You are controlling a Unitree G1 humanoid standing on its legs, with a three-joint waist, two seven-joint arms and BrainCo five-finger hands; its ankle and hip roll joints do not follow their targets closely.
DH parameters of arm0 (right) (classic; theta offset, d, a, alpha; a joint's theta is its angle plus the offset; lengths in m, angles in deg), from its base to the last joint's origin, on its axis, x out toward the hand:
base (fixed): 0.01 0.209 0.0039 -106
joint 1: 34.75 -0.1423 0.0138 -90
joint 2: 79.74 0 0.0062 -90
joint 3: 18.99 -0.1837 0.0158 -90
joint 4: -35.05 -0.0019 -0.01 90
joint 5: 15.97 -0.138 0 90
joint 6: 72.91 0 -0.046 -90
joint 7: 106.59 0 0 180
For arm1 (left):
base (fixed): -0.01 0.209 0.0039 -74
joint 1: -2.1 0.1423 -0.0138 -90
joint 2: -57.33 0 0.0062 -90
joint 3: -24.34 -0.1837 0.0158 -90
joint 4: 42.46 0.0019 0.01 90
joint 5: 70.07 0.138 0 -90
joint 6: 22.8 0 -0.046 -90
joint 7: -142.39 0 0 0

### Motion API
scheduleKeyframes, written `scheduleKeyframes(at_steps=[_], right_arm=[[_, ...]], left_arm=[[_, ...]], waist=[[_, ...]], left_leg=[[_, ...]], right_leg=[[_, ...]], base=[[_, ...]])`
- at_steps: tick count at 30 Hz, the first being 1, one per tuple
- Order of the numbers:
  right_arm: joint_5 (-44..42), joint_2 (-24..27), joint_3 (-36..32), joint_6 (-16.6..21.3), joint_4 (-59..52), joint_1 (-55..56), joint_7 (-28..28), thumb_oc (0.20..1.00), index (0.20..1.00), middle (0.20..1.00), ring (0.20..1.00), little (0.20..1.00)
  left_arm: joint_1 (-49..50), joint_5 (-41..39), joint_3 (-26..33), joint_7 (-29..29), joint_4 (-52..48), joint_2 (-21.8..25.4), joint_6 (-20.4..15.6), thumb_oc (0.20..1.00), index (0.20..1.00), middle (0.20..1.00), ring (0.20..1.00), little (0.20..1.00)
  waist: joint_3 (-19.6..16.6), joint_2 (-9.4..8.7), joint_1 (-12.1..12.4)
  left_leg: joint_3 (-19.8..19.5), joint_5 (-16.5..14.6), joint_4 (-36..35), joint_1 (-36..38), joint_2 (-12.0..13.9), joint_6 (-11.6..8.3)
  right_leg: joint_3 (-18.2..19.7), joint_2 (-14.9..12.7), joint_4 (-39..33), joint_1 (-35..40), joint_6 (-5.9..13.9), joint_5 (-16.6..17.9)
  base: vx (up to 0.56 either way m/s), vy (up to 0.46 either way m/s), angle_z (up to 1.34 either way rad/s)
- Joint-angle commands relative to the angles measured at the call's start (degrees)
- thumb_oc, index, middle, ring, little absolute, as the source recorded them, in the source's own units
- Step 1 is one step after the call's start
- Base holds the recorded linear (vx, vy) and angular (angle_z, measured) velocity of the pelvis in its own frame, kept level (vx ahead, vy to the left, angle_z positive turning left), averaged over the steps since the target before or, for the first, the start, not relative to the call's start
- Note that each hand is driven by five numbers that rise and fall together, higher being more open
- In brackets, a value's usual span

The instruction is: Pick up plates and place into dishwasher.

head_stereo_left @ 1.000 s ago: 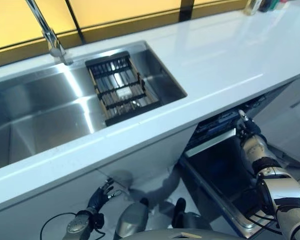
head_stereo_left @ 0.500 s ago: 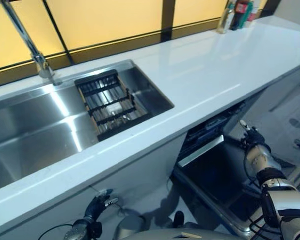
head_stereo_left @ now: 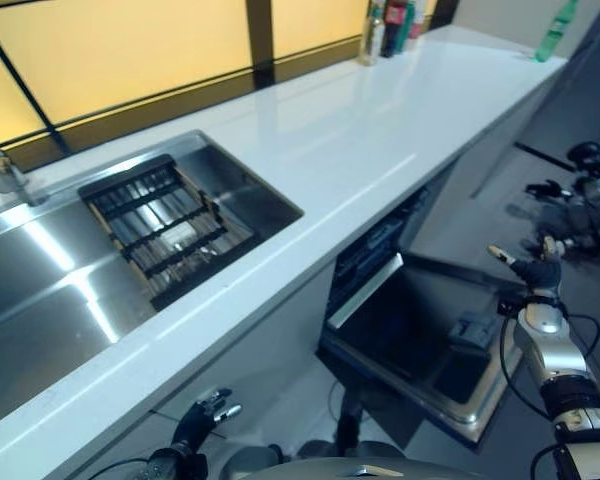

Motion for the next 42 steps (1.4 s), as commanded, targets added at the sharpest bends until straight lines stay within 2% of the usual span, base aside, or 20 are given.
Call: scheduleKeyframes(at_steps=[1, 2, 3, 5, 10, 14, 19, 21, 24, 30, 33, 37, 40, 42], right_arm=[[-0.3, 4.61, -2.64, 2.54, 1.52, -0.81, 2.16, 1.0, 1.0, 1.0, 1.0, 1.0], [-0.91, 4.43, -2.65, 2.32, 2.19, -0.85, 2.08, 1.0, 1.0, 1.0, 1.0, 1.0], [-3.27, 3.98, -2.71, 2.29, 3.63, -1.12, 1.89, 1.0, 1.0, 1.0, 1.0, 1.0], [-9.42, 3.05, -3.98, 3.08, 7.4, -2.05, 1.05, 1.0, 1.0, 1.0, 1.0, 1.0], [-16.81, 0.16, -7.56, 4.51, 13.17, -2.08, 0.28, 1.0, 1.0, 1.0, 1.0, 1.0], [-24.31, -2.29, -8.42, 5.91, 16.59, -3.33, -1.48, 1.0, 1.0, 1.0, 1.0, 1.0], [-36.72, -4.07, -6.34, 9.09, 20.4, -9.18, -7.6, 1.0, 1.0, 1.0, 1.0, 1.0], [-43.82, -3.65, -6.24, 10.78, 22.53, -12.92, -10.33, 1.0, 1.0, 1.0, 1.0, 1.0], [-44.31, -1.33, -6.4, 12.0, 27.86, -17.09, -11.08, 1.0, 1.0, 1.0, 1.0, 1.0], [-41.78, 5.59, -7.19, 10.01, 34.91, -19.87, -8.03, 1.0, 1.0, 1.0, 1.0, 1.0], [-40.77, 7.9, -8.22, 10.33, 36.36, -19.61, -6.09, 1.0, 1.0, 1.0, 1.0, 1.0], [-40.0, 9.57, -9.76, 11.21, 35.47, -17.57, -4.81, 1.0, 1.0, 1.0, 1.0, 1.0], [-41.36, 9.37, -11.32, 9.35, 34.08, -14.22, -8.0, 1.0, 1.0, 1.0, 1.0, 1.0], [-44.33, 8.64, -11.63, 8.48, 33.58, -12.62, -12.15, 1.0, 1.0, 1.0, 1.0, 1.0]], left_arm=[[-4.81, -0.27, 3.99, 1.51, -4.14, 1.28, -3.31, 1.0, 1.0, 1.0, 1.0, 1.0], [-4.81, -0.3, 3.91, 1.88, -4.42, 1.38, -3.3, 1.0, 1.0, 1.0, 1.0, 1.0], [-4.68, -0.52, 4.05, 2.42, -4.78, 1.59, -3.2, 1.0, 1.0, 1.0, 1.0, 1.0], [-4.64, -0.83, 4.58, 2.78, -4.51, 1.93, -2.88, 1.0, 1.0, 1.0, 1.0, 1.0], [-4.59, -1.15, 4.2, 2.69, -2.68, 1.62, -3.48, 1.0, 1.0, 1.0, 1.0, 1.0], [-6.2, -1.62, 3.37, 2.99, -3.54, 1.87, -4.03, 1.0, 1.0, 1.0, 1.0, 1.0], [-8.95, -1.96, 0.78, 3.22, -5.71, 2.5, -5.74, 1.0, 1.0, 1.0, 1.0, 1.0], [-10.59, -2.82, -0.57, 3.26, -6.52, 2.81, -6.87, 1.0, 1.0, 1.0, 1.0, 1.0], [-11.07, -4.9, -2.77, 4.18, -8.5, 3.05, -7.73, 1.0, 1.0, 1.0, 1.0, 1.0], [-8.74, -6.13, -4.78, 6.99, -10.71, 3.93, -7.57, 1.0, 1.0, 1.0, 1.0, 1.0], [-7.58, -7.71, -4.6, 7.3, -9.93, 4.23, -6.64, 1.0, 1.0, 1.0, 1.0, 1.0], [-5.83, -7.45, -4.5, 7.36, -8.06, 3.67, -7.11, 1.0, 1.0, 1.0, 1.0, 1.0], [-4.77, -7.82, -3.64, 7.31, -6.93, 3.14, -7.23, 1.0, 1.0, 1.0, 1.0, 1.0], [-4.73, -7.63, -3.24, 7.42, -7.21, 3.11, -6.9, 1.0, 1.0, 1.0, 1.0, 1.0]], waist=[[1.06, 1.1, -1.36], [1.25, 1.08, -1.14], [1.56, 1.04, -0.63], [2.0, 1.14, 0.29], [3.05, 1.67, 0.47], [5.76, 2.15, 1.22], [11.65, 4.28, 2.23], [14.11, 5.85, 2.44], [16.2, 7.64, 2.71], [17.8, 9.35, 3.13], [18.37, 9.85, 3.01], [19.1, 10.18, 2.14], [19.46, 10.04, 1.11], [19.72, 10.05, 0.71]], left_leg=[[2.53, -2.89, 4.5, -4.4, -2.15, 4.58], [3.26, -3.02, 4.62, -4.49, -2.03, 4.59], [4.7, -3.09, 4.45, -4.44, -1.7, 4.62], [6.35, -3.47, 4.85, -4.56, -1.13, 4.68], [6.77, -5.06, 8.95, -6.41, -0.22, 4.18], [6.27, -5.55, 13.18, -11.09, -0.04, 4.12], [5.3, -6.11, 20.27, -18.41, -0.27, 3.96], [5.42, -7.17, 24.31, -22.01, -0.45, 3.83], [5.84, -8.79, 29.56, -25.98, -0.79, 4.11], [5.59, -11.58, 36.79, -31.05, -0.92, 4.4], [5.11, -11.43, 37.43, -32.0, -1.01, 4.11], [4.79, -10.57, 36.59, -32.17, -0.79, 3.53], [4.95, -10.46, 36.9, -32.34, -0.27, 3.15], [5.1, -10.43, 37.61, -32.72, -0.1, 3.08]], right_leg=[[-1.18, -1.54, 5.51, 0.05, 3.91, 0.72], [-2.4, -1.94, 6.26, -0.38, 4.04, 0.99], [-5.26, -2.96, 7.56, -0.95, 4.2, 1.53], [-7.74, -4.92, 9.23, -1.48, 4.07, 1.98], [-6.92, -5.36, 7.85, -1.07, 3.36, -0.36], [-7.14, -5.18, 10.44, -3.64, 2.78, -2.69], [-7.37, -4.64, 16.32, -8.73, 1.38, -5.28], [-7.72, -4.45, 20.47, -11.83, 0.48, -7.1], [-8.42, -4.68, 26.62, -16.0, -0.79, -9.66], [-9.92, -5.32, 34.19, -20.53, -3.05, -13.49], [-10.34, -5.38, 35.0, -21.18, -3.36, -13.9], [-10.28, -4.92, 34.89, -21.63, -3.59, -13.9], [-9.78, -4.39, 35.01, -21.83, -3.88, -14.09], [-9.49, -4.19, 35.36, -22.19, -4.13, -14.27]], base=[[-0.1, 0.02, -0.24], [-0.13, 0.014, -0.42], [-0.1, -0.008, -0.66], [-0.09, -0.05, -0.88], [0.01, -0.062, -0.49], [-0.1, -0.097, -0.01], [-0.16, -0.058, 0.24], [-0.16, 0.017, 0.15], [-0.07, 0.054, 0.24], [0.01, 0.019, 0.13], [0.05, -0.026, 0.11], [0.03, -0.013, 0.01], [0.05, -0.017, -0.04], [0.04, -0.031, -0.07]])
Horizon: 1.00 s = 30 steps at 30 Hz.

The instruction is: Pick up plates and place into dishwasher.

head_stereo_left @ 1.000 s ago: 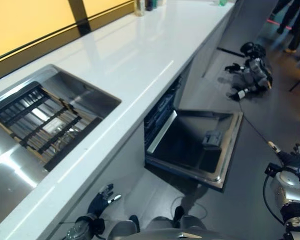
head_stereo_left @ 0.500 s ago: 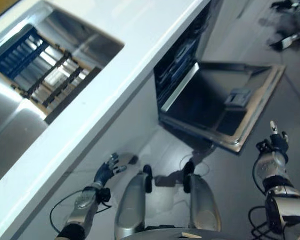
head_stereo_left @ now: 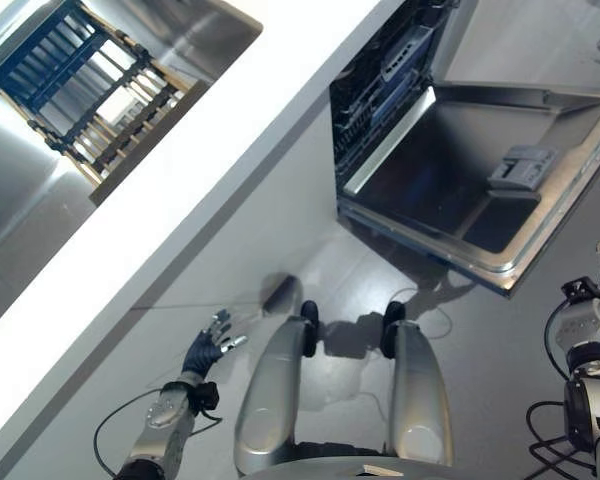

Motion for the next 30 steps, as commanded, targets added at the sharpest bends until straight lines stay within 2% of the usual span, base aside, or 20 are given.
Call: scheduleKeyframes(at_steps=[1, 2, 3, 5, 8, 9, 10, 12, 15, 21, 27, 30], right_arm=[[-6.2, 3.31, -1.17, -0.28, -0.33, 3.54, -8.0, 1.0, 1.0, 1.0, 1.0, 1.0], [-10.43, 2.39, -1.09, -2.02, -0.77, 3.73, -11.6, 1.0, 1.0, 1.0, 1.0, 1.0], [-13.21, 1.5, -0.92, -2.88, -0.78, 3.84, -14.5, 1.0, 1.0, 1.0, 1.0, 1.0], [-17.7, 0.72, -0.72, -4.62, -0.17, 3.36, -19.58, 1.0, 1.0, 1.0, 1.0, 1.0], [-22.47, 0.63, -0.47, -6.64, 1.08, 1.56, -24.63, 1.0, 1.0, 1.0, 1.0, 1.0], [-24.18, 0.81, -0.77, -7.71, 1.88, 0.86, -27.24, 1.0, 1.0, 1.0, 1.0, 1.0], [-24.93, 0.76, -0.79, -8.02, 2.32, 0.2, -28.51, 1.0, 1.0, 1.0, 1.0, 1.0], [-26.78, 1.1, -0.85, -9.06, 3.12, -1.14, -31.66, 1.0, 1.0, 1.0, 1.0, 1.0], [-25.25, 2.54, -0.92, -10.1, 4.37, -2.9, -31.57, 1.0, 1.0, 1.0, 1.0, 1.0], [-20.43, 6.47, 0.47, -14.59, 9.53, -7.39, -31.92, 1.0, 1.0, 1.0, 1.0, 1.0], [-13.9, 6.34, 3.94, -16.01, 9.88, -11.41, -30.06, 1.0, 1.0, 1.0, 1.0, 1.0], [-14.04, 6.2, 5.54, -16.89, 10.29, -13.61, -32.7, 1.0, 1.0, 1.0, 1.0, 1.0]], left_arm=[[3.81, -1.61, 0.78, 0.46, -1.67, 0.29, -1.95, 1.0, 1.0, 1.0, 1.0, 1.0], [3.6, -1.11, 0.79, 0.46, -1.59, 0.23, -2.2, 1.0, 1.0, 1.0, 1.0, 1.0], [3.37, -0.83, 0.61, 0.41, -1.55, 0.17, -2.52, 1.0, 1.0, 1.0, 1.0, 1.0], [2.75, -0.42, 0.09, 0.26, -1.81, 0.33, -2.84, 1.0, 1.0, 1.0, 1.0, 1.0], [2.47, -0.63, -1.07, 0.45, -2.5, 0.59, -3.31, 1.0, 1.0, 1.0, 1.0, 1.0], [2.47, -0.67, -1.26, 0.33, -2.87, 0.69, -3.45, 1.0, 1.0, 1.0, 1.0, 1.0], [2.48, -0.64, -1.35, 0.21, -2.92, 0.73, -3.56, 1.0, 1.0, 1.0, 1.0, 1.0], [2.53, -0.77, -1.57, 0.11, -3.48, 1.03, -3.36, 1.0, 1.0, 1.0, 1.0, 1.0], [2.23, -0.69, -2.0, 0.1, -4.17, 1.73, -2.94, 1.0, 1.0, 1.0, 1.0, 1.0], [1.69, -1.5, -2.42, -1.08, -4.64, 3.07, -1.75, 1.0, 1.0, 1.0, 1.0, 1.0], [0.95, -1.29, -1.49, -2.49, -5.51, 3.75, -0.73, 1.0, 1.0, 1.0, 1.0, 1.0], [-0.02, -1.07, -1.71, -2.19, -6.16, 4.18, -0.55, 1.0, 1.0, 1.0, 1.0, 1.0]], waist=[[-1.36, 0.06, -1.29], [-1.15, 0.15, -1.47], [-1.06, 0.48, -1.59], [-0.86, 1.12, -1.82], [-0.59, 2.36, -2.08], [-0.27, 2.83, -2.13], [-0.38, 3.38, -2.09], [-0.25, 4.29, -2.16], [-0.14, 5.4, -2.3], [-0.24, 7.54, -1.9], [-0.37, 8.2, -0.89], [-0.25, 8.55, -0.41]], left_leg=[[3.61, -5.43, 7.62, -1.07, -2.42, 3.94], [3.75, -5.33, 8.27, -1.47, -2.33, 3.87], [3.37, -6.8, 9.48, -1.48, -2.27, 3.44], [3.62, -6.58, 10.71, -2.76, -2.25, 3.29], [3.95, -6.25, 11.61, -4.02, -2.39, 3.16], [4.64, -4.87, 11.57, -4.97, -2.33, 3.53], [4.17, -6.39, 12.28, -4.84, -2.44, 3.17], [4.48, -6.56, 13.06, -5.84, -2.43, 3.26], [4.81, -6.76, 13.57, -7.32, -2.38, 3.41], [4.94, -6.92, 15.24, -10.96, -2.14, 3.69], [4.64, -6.26, 16.52, -13.91, -1.58, 3.48], [4.23, -5.87, 16.33, -15.03, -1.65, 3.57]], right_leg=[[-2.94, 2.78, 1.27, 3.77, -4.59, -1.57], [-2.91, 2.86, 1.64, 3.47, -4.74, -1.75], [-2.24, 3.27, 2.83, 3.3, -4.37, -3.36], [-2.09, 3.32, 3.86, 1.93, -4.51, -3.65], [-1.64, 3.34, 5.24, 0.09, -4.67, -3.95], [-2.06, 2.94, 5.25, -0.94, -5.16, -2.79], [-1.32, 3.35, 6.4, -1.22, -4.75, -4.41], [-0.8, 3.41, 7.46, -2.71, -4.87, -4.68], [-0.28, 3.22, 8.81, -4.94, -4.79, -4.79], [0.19, 2.78, 12.11, -9.35, -5.1, -5.49], [0.02, 2.23, 14.6, -12.15, -5.45, -6.03], [0.06, 2.3, 15.21, -13.28, -5.6, -6.15]], base=[[0.03, -0.048, -0.06], [0.11, -0.061, -0.04], [0.11, -0.064, -0.06], [0.07, -0.043, -0.13], [0.0, -0.005, -0.17], [0.04, 0.005, -0.08], [0.04, 0.001, -0.09], [0.07, -0.011, -0.08], [0.02, -0.023, -0.08], [0.0, -0.011, -0.03], [0.01, -0.054, 0.01], [-0.01, -0.039, 0.03]])
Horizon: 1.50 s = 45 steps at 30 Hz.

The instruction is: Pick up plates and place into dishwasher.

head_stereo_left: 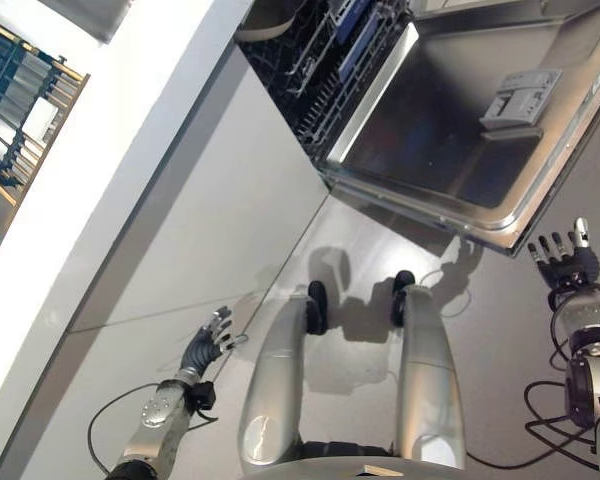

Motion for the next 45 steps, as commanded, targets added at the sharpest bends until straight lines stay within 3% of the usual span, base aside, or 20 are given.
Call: scheduleKeyframes(at_steps=[1, 6, 21, 26, 35, 45], right_arm=[[-0.18, 4.52, 1.85, -0.34, 2.2, -1.49, -4.2, 1.0, 1.0, 1.0, 1.0, 1.0], [-4.05, 1.91, 3.22, -0.64, -0.18, -3.58, -11.12, 1.0, 1.0, 1.0, 1.0, 1.0], [-7.6, -0.59, 3.01, 2.12, -8.82, -5.8, -19.68, 1.0, 1.0, 1.0, 1.0, 1.0], [-6.19, -0.92, 3.98, 3.06, -10.47, -6.52, -19.54, 1.0, 1.0, 1.0, 1.0, 1.0], [-4.91, -4.95, 6.33, 5.35, -17.47, -3.67, -19.61, 1.0, 1.0, 1.0, 1.0, 1.0], [-3.64, -10.62, 8.15, 9.93, -24.96, -1.64, -11.56, 1.0, 1.0, 1.0, 1.0, 1.0]], left_arm=[[0.41, -1.19, -0.24, 0.1, -2.05, 1.56, -0.26, 1.0, 1.0, 1.0, 1.0, 1.0], [0.31, -1.53, 1.54, -0.31, -2.16, 1.78, -0.92, 1.0, 1.0, 1.0, 1.0, 1.0], [4.15, -0.21, 6.54, -4.62, -0.7, 1.78, -2.09, 1.0, 1.0, 1.0, 1.0, 1.0], [4.85, -0.93, 7.07, -5.55, -2.58, 3.31, -1.97, 1.0, 1.0, 1.0, 1.0, 1.0], [5.73, 0.33, 8.37, -5.44, -4.86, 4.02, -1.03, 1.0, 1.0, 1.0, 1.0, 1.0], [6.87, 0.1, 9.89, -4.34, -4.35, 3.27, -1.3, 1.0, 1.0, 1.0, 1.0, 1.0]], waist=[[-1.06, 4.25, 0.99], [-1.25, 4.45, 1.97], [-2.17, 4.7, 3.8], [-2.23, 4.12, 4.86], [-2.86, 0.81, 6.81], [-4.13, -2.32, 8.61]], left_leg=[[3.82, -2.34, 5.11, -2.45, -3.52, 6.59], [3.4, -1.51, 4.99, -4.25, -3.55, 6.51], [2.29, 2.72, 2.99, -3.17, -3.62, 5.35], [1.54, 4.34, 1.01, -0.55, -4.05, 4.85], [-0.81, 6.46, -3.91, 5.77, -5.12, 4.37], [-3.19, 9.72, -9.84, 11.53, -5.51, 4.1]], right_leg=[[-2.84, 0.73, 0.79, 2.94, -2.33, -1.61], [-3.11, 0.59, 1.9, 1.21, -2.39, -1.69], [-4.5, 0.76, 0.61, 2.35, -2.61, -0.99], [-5.34, 0.99, -1.75, 5.53, -2.58, -0.58], [-7.79, 1.56, -7.83, 13.92, -2.51, 0.22], [-10.3, 2.57, -15.32, 22.53, -3.06, 2.68]], base=[[-0.01, -0.039, 0.01], [-0.02, -0.053, 0.02], [0.0, -0.021, 0.02], [0.01, -0.048, 0.01], [0.04, -0.048, -0.07], [0.03, -0.002, 0.06]])
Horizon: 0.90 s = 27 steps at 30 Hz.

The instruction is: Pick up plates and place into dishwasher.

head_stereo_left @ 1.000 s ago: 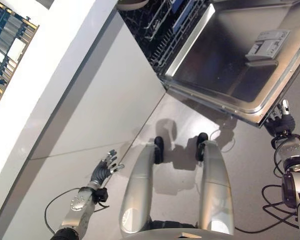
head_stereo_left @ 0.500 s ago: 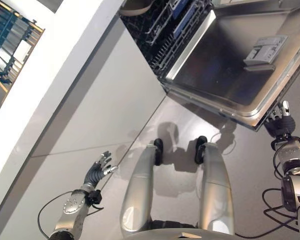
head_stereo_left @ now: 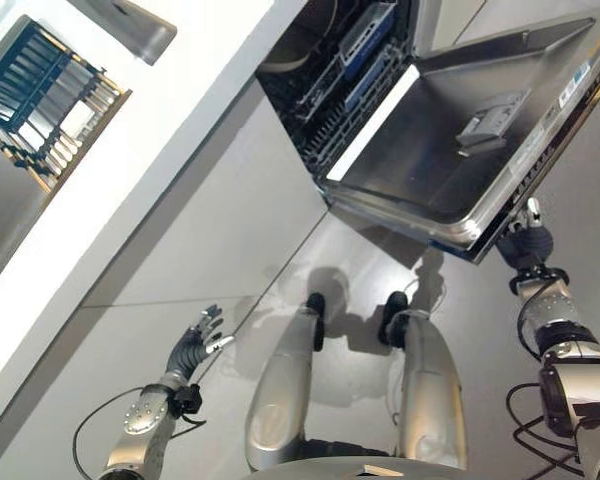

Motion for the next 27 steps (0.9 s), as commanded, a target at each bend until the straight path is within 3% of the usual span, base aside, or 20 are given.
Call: scheduleKeyframes(at_steps=[1, 4, 5, 6, 10, 20, 27], right_arm=[[1.31, -3.45, 1.14, 3.47, -11.45, -5.82, -0.82, 1.0, 1.0, 1.0, 1.0, 1.0], [4.6, -5.11, 1.76, 4.53, -11.83, -4.78, 2.2, 1.0, 1.0, 1.0, 1.0, 1.0], [5.47, -5.55, 2.12, 4.62, -11.55, -4.69, 3.84, 1.0, 1.0, 1.0, 1.0, 1.0], [6.05, -5.88, 2.16, 4.74, -11.04, -4.86, 5.42, 1.0, 1.0, 1.0, 1.0, 1.0], [7.06, -6.25, 2.04, 4.68, -8.97, -5.94, 8.23, 1.0, 1.0, 1.0, 1.0, 1.0], [8.11, -7.06, 3.63, 5.37, -10.48, -7.05, 10.43, 1.0, 1.0, 1.0, 1.0, 1.0], [9.7, -7.15, 5.0, 4.05, -12.07, -7.51, 12.9, 1.0, 1.0, 1.0, 1.0, 1.0]], left_arm=[[3.75, -0.15, 3.15, 0.53, -2.04, 3.13, -1.15, 1.0, 1.0, 1.0, 1.0, 1.0], [3.99, 0.19, 3.4, 0.98, -1.47, 2.37, -1.49, 1.0, 1.0, 1.0, 1.0, 1.0], [4.0, 0.28, 3.35, 1.27, -0.95, 1.89, -1.72, 1.0, 1.0, 1.0, 1.0, 1.0], [3.94, 0.24, 3.4, 1.45, -0.54, 1.57, -2.0, 1.0, 1.0, 1.0, 1.0, 1.0], [3.98, 1.07, 3.79, 1.55, 1.23, 0.41, -2.54, 1.0, 1.0, 1.0, 1.0, 1.0], [5.54, 2.67, 5.63, 0.01, 2.2, 0.43, -2.59, 1.0, 1.0, 1.0, 1.0, 1.0], [6.88, 4.51, 6.32, -1.23, 1.52, 0.79, -2.18, 1.0, 1.0, 1.0, 1.0, 1.0]], waist=[[-4.04, -3.04, 3.12], [-4.76, -3.81, 3.64], [-5.28, -4.17, 3.96], [-5.42, -4.31, 4.29], [-6.63, -5.04, 5.62], [-8.77, -6.77, 9.1], [-9.91, -7.61, 10.74]], left_leg=[[7.65, 7.43, 2.08, -1.7, -3.96, 5.68], [6.89, 7.7, 0.5, 0.08, -3.76, 5.41], [6.14, 6.51, -0.1, 1.43, -3.68, 4.92], [6.13, 8.38, -1.58, 1.74, -3.49, 5.1], [4.59, 9.18, -5.52, 4.85, -3.0, 4.48], [1.43, 9.72, -10.42, 9.94, -2.73, 3.63], [1.43, 10.27, -12.59, 11.88, -2.08, 2.87]], right_leg=[[0.94, 1.61, -4.93, 7.22, -0.89, 3.76], [0.32, 1.92, -7.2, 9.85, -0.92, 4.07], [0.67, 2.17, -7.89, 11.4, -0.45, 2.87], [-0.29, 2.06, -9.41, 12.08, -1.01, 4.38], [-1.14, 2.36, -13.14, 16.2, -0.96, 4.58], [-4.3, 2.59, -18.69, 24.31, -0.82, 4.27], [-6.71, 2.81, -22.08, 28.28, -0.55, 4.55]], base=[[0.06, 0.005, 0.38], [0.1, 0.002, 0.26], [0.08, 0.013, 0.12], [0.08, 0.011, 0.13], [0.09, 0.014, 0.13], [0.11, 0.005, 0.14], [0.11, 0.012, 0.21]])
